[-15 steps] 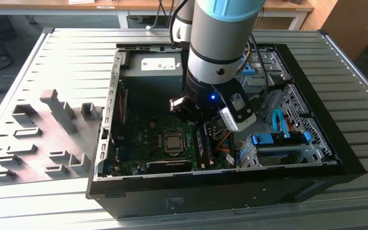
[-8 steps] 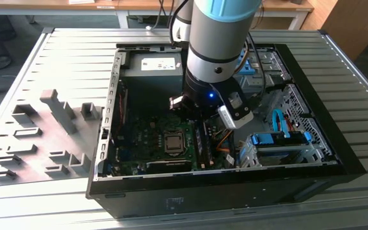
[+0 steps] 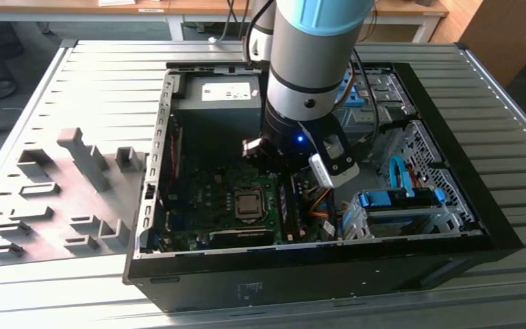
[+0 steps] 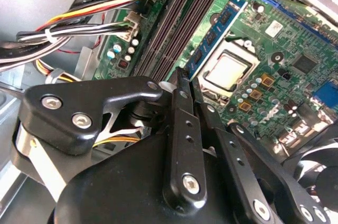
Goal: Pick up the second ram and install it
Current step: 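Insert the second ram into the second slot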
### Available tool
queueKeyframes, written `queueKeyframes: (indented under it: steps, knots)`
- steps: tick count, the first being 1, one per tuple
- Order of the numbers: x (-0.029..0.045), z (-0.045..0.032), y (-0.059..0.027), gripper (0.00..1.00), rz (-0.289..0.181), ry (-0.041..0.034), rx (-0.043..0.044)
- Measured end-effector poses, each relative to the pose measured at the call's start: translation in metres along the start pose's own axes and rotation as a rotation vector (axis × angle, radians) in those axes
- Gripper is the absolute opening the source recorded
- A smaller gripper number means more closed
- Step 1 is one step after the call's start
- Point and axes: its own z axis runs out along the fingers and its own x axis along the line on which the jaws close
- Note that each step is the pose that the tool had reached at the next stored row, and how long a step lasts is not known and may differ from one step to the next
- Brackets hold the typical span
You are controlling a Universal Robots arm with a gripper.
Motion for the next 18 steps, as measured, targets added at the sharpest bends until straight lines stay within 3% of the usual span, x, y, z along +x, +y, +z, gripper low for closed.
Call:
queueKeyframes:
  steps: [18]
  knots:
    - [-0.0002, 0.0028, -0.0004, 0.14, 0.0, -0.0001, 0.0014]
